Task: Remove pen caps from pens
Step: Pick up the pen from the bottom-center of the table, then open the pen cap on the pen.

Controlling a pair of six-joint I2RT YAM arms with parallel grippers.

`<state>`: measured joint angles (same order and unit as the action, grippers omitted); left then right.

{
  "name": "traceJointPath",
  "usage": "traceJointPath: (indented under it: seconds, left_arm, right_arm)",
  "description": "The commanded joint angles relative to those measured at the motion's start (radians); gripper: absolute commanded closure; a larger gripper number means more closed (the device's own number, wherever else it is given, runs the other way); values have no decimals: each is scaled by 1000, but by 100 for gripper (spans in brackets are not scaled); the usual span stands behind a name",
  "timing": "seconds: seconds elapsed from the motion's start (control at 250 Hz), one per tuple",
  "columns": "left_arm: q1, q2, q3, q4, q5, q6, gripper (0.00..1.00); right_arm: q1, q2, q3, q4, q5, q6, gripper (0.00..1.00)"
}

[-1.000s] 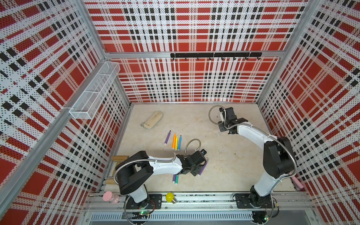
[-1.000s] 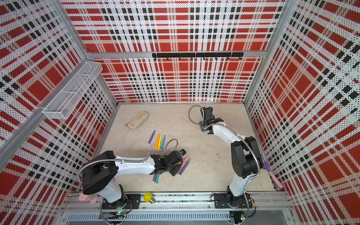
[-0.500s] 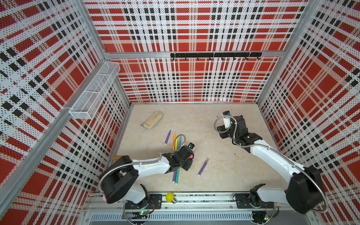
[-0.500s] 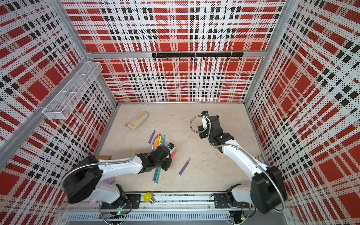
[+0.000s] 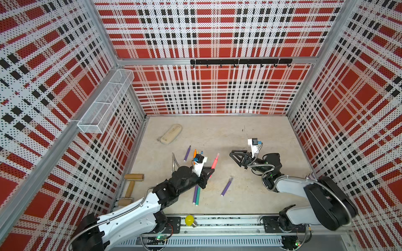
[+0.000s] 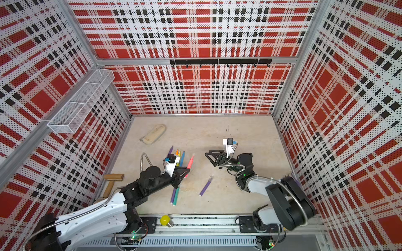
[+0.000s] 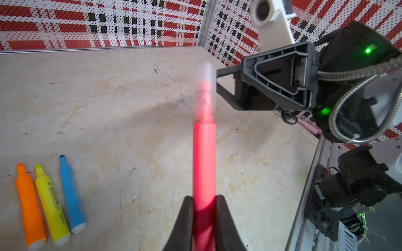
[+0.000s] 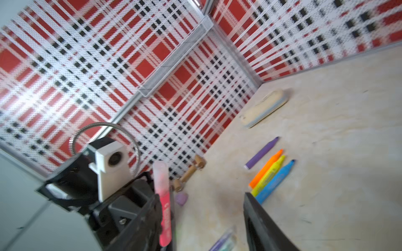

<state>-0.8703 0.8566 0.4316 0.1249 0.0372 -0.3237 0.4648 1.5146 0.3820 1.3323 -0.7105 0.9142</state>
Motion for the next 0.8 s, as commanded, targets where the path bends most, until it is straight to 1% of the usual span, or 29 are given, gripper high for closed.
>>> traceJointPath:
  seconds: [0.0,0.136,0.312,0.368,0.464,0.624,0.732,0.792]
  left_arm:
    - [-8,9,-9,37,18,-14,92]
    - [-34,30,5,47,9,-14,93]
    - [-50,45,11,49,4,-15,92]
    - [-50,47,7,54,4,-15,92]
    - [-52,45,5,64,9,-15,92]
    - [-56,44,9,68,10,-14,92]
    - [-62,53,13,68,16,-15,92]
    - [-67,62,17,68,20,-14,93]
  right_arm:
    - [58,94,44,355,-83,149,32]
    - [123,163,88,354,-59,138,30]
    - [131,178,92,351,-43,125,30]
    - [135,168,93,334,-37,112,32]
    - [145,138,101,238,-28,51,41]
    - [167,91,111,98,-11,-39,67]
    - [169,77,111,64,-2,-66,75]
    - [169,80,112,71,-4,-63,82]
